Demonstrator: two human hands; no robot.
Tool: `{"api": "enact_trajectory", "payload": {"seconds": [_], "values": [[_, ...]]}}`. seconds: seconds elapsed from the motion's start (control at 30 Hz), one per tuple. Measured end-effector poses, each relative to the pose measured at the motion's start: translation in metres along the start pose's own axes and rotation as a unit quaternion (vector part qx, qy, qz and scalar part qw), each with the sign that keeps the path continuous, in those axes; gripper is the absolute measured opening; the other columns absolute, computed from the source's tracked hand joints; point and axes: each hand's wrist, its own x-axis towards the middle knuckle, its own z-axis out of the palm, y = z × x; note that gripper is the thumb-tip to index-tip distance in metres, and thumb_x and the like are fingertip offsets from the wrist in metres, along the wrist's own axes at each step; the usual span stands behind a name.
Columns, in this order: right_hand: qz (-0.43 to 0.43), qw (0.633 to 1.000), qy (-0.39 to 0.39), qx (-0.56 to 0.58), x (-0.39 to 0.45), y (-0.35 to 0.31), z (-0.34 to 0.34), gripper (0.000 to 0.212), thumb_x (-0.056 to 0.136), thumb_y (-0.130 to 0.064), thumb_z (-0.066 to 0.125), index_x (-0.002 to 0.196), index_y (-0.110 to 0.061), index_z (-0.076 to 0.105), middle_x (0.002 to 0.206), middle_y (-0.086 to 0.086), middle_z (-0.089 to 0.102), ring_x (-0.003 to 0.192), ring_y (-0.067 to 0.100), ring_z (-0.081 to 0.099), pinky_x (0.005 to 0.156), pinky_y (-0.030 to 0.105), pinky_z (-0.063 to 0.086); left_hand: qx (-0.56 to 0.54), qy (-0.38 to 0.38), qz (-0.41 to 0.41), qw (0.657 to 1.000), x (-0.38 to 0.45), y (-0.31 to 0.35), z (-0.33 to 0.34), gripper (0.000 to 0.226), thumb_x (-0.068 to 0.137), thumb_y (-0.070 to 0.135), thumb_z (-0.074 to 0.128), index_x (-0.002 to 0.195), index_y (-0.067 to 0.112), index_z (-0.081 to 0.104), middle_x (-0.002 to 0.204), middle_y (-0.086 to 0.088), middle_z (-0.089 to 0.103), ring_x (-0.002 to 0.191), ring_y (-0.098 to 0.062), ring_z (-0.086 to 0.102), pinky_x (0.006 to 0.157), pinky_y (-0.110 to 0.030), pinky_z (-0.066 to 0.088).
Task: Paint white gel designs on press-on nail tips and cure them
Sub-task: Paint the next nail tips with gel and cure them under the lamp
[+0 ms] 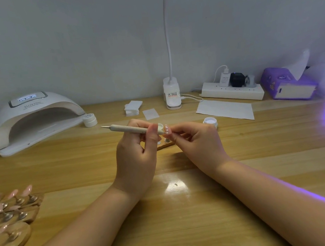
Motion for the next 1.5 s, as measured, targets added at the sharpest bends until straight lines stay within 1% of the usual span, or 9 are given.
{"api": "enact_trajectory", "payload": {"seconds": [0.13,0.27,0.47,0.67,0.87,1.0,1.17,1.43,1.5], "values": [[0.003,1.0,-0.001,0.001,-0.0002,-0.0004,0.0008,0.016,0.088,-0.021,0.069,0.1,-0.015,0.076,0.086,0.002,0.075,0.078,0.021,0.069,0.071,0.047,0.054,-0.001,0.003,-0.003,1.0,0.0003,0.0003,0.0011,0.012,0.095,0.027,0.05,0.085,0.033,0.05,0.072,0.002,0.064,0.066,-0.018,0.062,0.061,-0.038,0.05],[0.006,1.0,-0.003,0.003,-0.0009,-0.0007,0.0005,0.016,0.088,-0.021,0.069,0.1,-0.015,0.076,0.087,0.002,0.075,0.079,0.021,0.069,0.072,0.047,0.054,0.0,0.001,0.001,1.0,0.0002,-0.0002,0.0005,0.012,0.096,0.028,0.05,0.085,0.035,0.05,0.072,0.002,0.064,0.068,-0.017,0.063,0.061,-0.035,0.05],[0.006,1.0,-0.007,-0.002,-0.0008,-0.0014,0.0,0.016,0.088,-0.02,0.069,0.101,-0.015,0.076,0.087,0.001,0.075,0.08,0.02,0.069,0.072,0.047,0.054,0.008,0.0,0.005,1.0,0.0004,-0.0002,0.0005,0.013,0.095,0.027,0.049,0.085,0.036,0.049,0.072,0.004,0.064,0.07,-0.012,0.063,0.061,-0.026,0.05],[0.006,1.0,-0.005,-0.006,-0.001,-0.0009,0.0,0.016,0.087,-0.021,0.069,0.101,-0.016,0.076,0.088,0.0,0.075,0.08,0.019,0.069,0.072,0.046,0.054,0.0,0.0,0.006,1.0,0.0,0.0005,-0.0008,0.011,0.096,0.032,0.049,0.085,0.035,0.049,0.074,0.001,0.064,0.069,-0.017,0.063,0.061,-0.032,0.05],[0.002,1.0,-0.002,-0.009,-0.0009,0.0007,0.0001,0.017,0.087,-0.022,0.069,0.102,-0.016,0.076,0.089,-0.001,0.075,0.079,0.018,0.069,0.071,0.046,0.055,-0.005,0.025,-0.008,1.0,0.0013,0.0008,-0.0018,0.014,0.096,0.027,0.048,0.084,0.032,0.051,0.07,0.002,0.064,0.068,-0.013,0.063,0.058,-0.025,0.049],[0.001,1.0,-0.003,-0.005,-0.001,0.0013,0.0008,0.017,0.087,-0.022,0.069,0.102,-0.017,0.075,0.088,-0.001,0.075,0.079,0.018,0.069,0.07,0.046,0.055,-0.007,0.018,-0.011,1.0,0.0006,0.0007,-0.0015,0.014,0.096,0.027,0.048,0.084,0.032,0.051,0.071,0.003,0.065,0.069,-0.013,0.063,0.06,-0.029,0.051],[-0.005,1.0,0.004,-0.005,-0.0006,0.002,0.0016,0.015,0.087,-0.021,0.069,0.099,-0.016,0.076,0.086,0.0,0.075,0.077,0.02,0.069,0.069,0.047,0.054,-0.008,0.005,-0.015,1.0,-0.0006,0.0012,-0.0003,0.014,0.095,0.028,0.049,0.083,0.034,0.051,0.073,0.0,0.065,0.068,-0.019,0.064,0.062,-0.042,0.05],[-0.002,1.0,0.002,-0.001,0.0,0.0009,0.0014,0.016,0.087,-0.024,0.069,0.099,-0.016,0.076,0.085,0.0,0.075,0.077,0.02,0.069,0.069,0.046,0.054,-0.016,-0.005,-0.018,1.0,-0.001,0.0015,-0.0002,0.013,0.095,0.026,0.048,0.084,0.031,0.052,0.075,0.0,0.065,0.07,-0.02,0.064,0.064,-0.044,0.051],[0.004,1.0,0.0,0.001,-0.0004,0.0015,0.0014,0.016,0.087,-0.024,0.069,0.099,-0.016,0.076,0.085,0.0,0.075,0.077,0.02,0.069,0.069,0.046,0.054,-0.017,-0.006,-0.014,1.0,-0.0011,0.0004,-0.0002,0.012,0.096,0.028,0.048,0.085,0.031,0.052,0.075,0.0,0.065,0.07,-0.019,0.064,0.064,-0.042,0.051]]}}
